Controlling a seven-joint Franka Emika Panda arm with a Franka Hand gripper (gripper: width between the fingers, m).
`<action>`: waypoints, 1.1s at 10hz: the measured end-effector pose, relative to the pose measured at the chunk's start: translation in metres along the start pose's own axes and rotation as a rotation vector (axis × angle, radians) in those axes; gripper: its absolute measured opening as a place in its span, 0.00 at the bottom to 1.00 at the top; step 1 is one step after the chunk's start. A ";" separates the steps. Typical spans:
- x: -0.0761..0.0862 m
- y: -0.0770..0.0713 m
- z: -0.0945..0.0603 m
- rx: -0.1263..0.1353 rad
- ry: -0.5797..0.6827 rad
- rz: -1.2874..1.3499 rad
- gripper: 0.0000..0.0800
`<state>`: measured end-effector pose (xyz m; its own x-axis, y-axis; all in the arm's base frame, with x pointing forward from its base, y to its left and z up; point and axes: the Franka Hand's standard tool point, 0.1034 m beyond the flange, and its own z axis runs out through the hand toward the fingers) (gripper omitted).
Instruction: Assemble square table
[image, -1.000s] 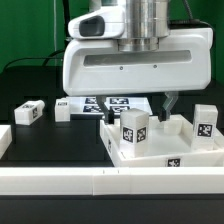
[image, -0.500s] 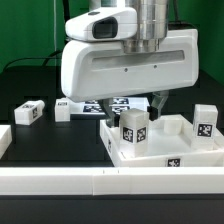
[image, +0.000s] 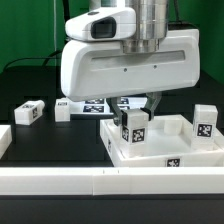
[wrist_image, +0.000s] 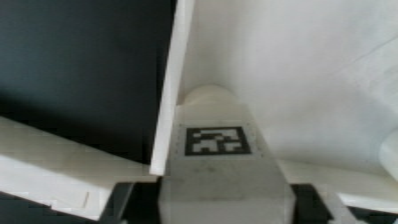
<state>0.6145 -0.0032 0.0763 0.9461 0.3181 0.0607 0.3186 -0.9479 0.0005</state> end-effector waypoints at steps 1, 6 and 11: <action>0.000 0.001 0.000 0.008 0.004 0.104 0.36; 0.000 0.000 0.000 0.014 0.003 0.556 0.36; -0.005 0.008 0.000 -0.008 0.000 0.778 0.36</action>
Offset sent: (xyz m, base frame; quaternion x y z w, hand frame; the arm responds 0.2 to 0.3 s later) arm -0.0066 -0.0016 0.0005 0.0025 -0.0071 0.2059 0.9785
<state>0.6127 -0.0127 0.0760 0.8975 -0.4386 0.0463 -0.4374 -0.8986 -0.0351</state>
